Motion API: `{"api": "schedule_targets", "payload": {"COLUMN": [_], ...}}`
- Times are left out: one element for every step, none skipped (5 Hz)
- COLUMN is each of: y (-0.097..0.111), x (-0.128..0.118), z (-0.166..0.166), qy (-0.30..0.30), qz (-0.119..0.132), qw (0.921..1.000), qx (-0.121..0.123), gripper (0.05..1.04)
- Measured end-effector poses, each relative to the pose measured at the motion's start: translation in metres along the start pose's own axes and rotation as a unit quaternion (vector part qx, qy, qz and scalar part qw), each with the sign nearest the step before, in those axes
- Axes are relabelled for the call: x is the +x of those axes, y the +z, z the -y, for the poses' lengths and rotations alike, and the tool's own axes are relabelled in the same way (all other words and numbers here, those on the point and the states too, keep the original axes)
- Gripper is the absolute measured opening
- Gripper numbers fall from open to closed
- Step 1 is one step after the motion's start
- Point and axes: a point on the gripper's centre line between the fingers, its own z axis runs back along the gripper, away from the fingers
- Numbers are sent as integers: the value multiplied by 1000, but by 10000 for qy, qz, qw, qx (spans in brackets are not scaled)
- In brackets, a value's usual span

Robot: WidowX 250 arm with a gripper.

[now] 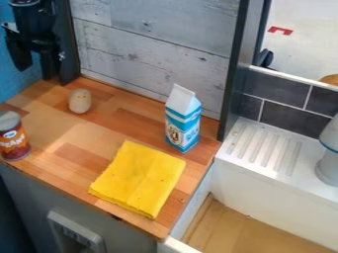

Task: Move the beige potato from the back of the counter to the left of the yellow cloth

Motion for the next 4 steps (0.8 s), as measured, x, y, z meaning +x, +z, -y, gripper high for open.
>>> {"api": "schedule_targets", "payload": {"y": [-18,-28,-38,-42], "x": [10,23,29,39], "z": [1,17,28,23], "qy": [545,896,1104,1228], "qz": [154,340,401,307], "qw": [9984,9953,9915,9907], "qx": [11,-148,-559,-499], "gripper": [1001,1001,1001,1001]}}
